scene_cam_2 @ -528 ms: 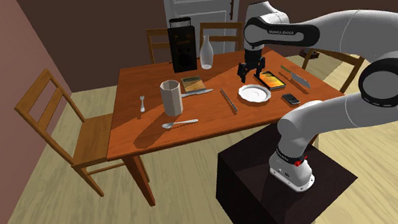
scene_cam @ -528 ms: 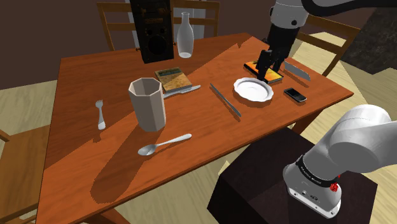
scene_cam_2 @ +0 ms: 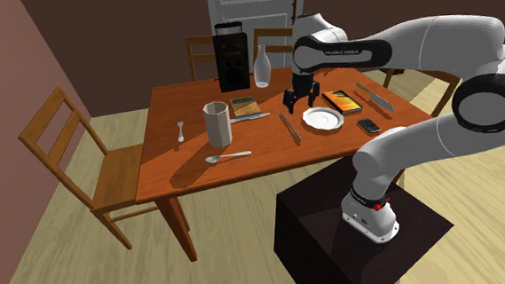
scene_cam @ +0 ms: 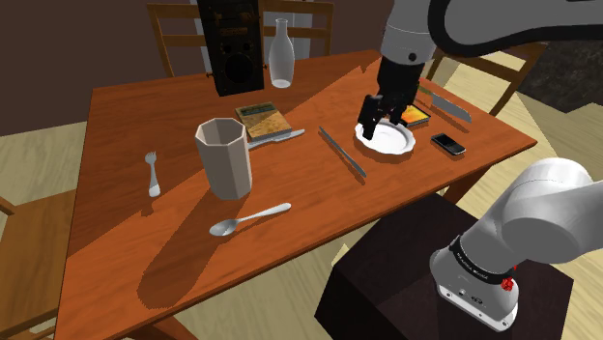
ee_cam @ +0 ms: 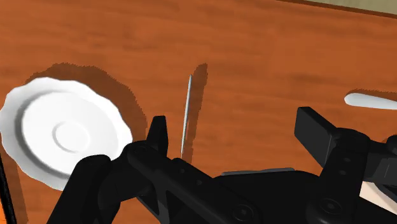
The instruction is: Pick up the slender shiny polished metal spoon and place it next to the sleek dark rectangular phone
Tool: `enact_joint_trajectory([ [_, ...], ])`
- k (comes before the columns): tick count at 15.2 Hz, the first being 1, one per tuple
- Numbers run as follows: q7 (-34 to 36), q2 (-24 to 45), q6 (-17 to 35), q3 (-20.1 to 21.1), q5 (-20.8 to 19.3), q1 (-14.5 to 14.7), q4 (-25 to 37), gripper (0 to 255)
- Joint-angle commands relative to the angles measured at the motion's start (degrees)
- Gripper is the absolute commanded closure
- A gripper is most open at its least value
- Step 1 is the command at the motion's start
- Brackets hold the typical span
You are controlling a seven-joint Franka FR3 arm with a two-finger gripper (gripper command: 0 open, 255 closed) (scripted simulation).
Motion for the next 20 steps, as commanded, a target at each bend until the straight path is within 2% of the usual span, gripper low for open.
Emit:
enact_joint_trajectory([
  [1,3.4,1.54,2.95,2.73,1.43,0.71,-0.69,0],
  [7,13.59,9.01,10.32,11.02,3.62,1.72,1.52,0],
  [12,22.92,17.44,16.05,18.07,2.41,1.18,5.65,0],
  [16,31.56,25.61,19.83,23.72,-1.51,0.0,10.43,0],
  [20,41.77,35.34,22.19,28.66,-8.88,-0.82,16.59,0],
])
